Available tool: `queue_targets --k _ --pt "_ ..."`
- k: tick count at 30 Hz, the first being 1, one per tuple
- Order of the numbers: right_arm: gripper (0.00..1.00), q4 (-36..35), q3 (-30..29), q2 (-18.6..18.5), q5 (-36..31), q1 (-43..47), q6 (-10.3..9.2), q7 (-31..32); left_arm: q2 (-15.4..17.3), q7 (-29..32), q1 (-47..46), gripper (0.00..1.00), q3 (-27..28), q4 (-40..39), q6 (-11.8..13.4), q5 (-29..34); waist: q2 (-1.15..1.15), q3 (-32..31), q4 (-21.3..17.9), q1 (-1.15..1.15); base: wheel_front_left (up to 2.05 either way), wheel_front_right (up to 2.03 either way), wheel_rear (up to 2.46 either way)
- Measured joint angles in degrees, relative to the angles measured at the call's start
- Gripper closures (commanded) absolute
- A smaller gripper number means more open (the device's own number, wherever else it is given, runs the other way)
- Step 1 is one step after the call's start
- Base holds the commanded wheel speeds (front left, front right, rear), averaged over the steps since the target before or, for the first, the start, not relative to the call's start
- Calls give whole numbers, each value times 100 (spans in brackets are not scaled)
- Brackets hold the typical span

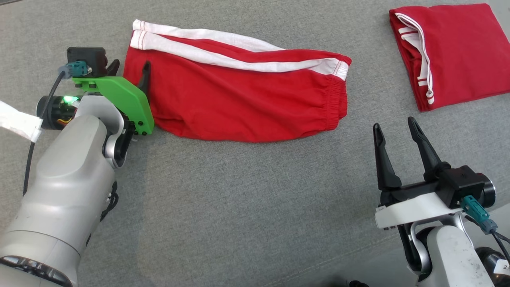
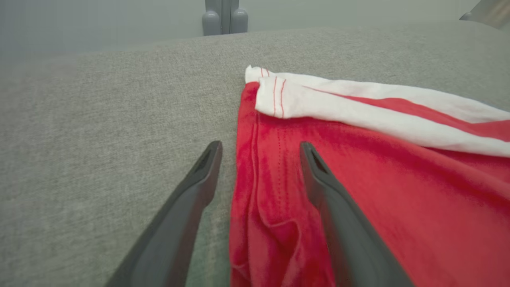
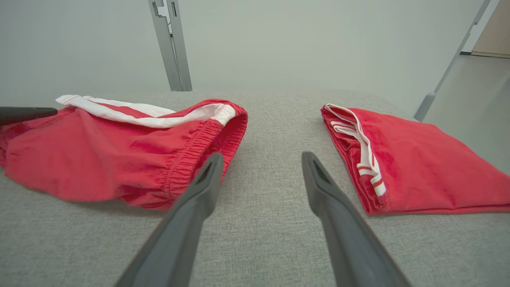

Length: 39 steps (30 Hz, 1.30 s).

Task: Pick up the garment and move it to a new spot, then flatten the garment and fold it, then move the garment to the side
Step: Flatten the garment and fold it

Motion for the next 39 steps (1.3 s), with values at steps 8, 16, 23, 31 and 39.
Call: queue_targets --k 8,16,23,31,39 --pt "0 67 63 -1 13 4 0 -9 -65 846 2 0 -21 135 90 -254 0 -33 -76 0 0 0 0" --pt "0 271 59 -3 -99 -12 0 148 -135 960 132 100 -21 36 93 -332 0 -63 24 0 0 0 0" --pt "0 398 183 1 -264 -227 0 413 -287 416 470 100 75 -151 154 -422 0 -129 313 0 0 0 0" --pt "0 335 177 -32 -355 -219 0 579 -438 -234 1163 100 222 -375 243 -612 0 -382 681 0 0 0 0" --pt "0 193 145 -87 -73 -77 0 727 -475 -651 1864 100 238 -558 298 -657 0 -832 941 0 0 0 0"
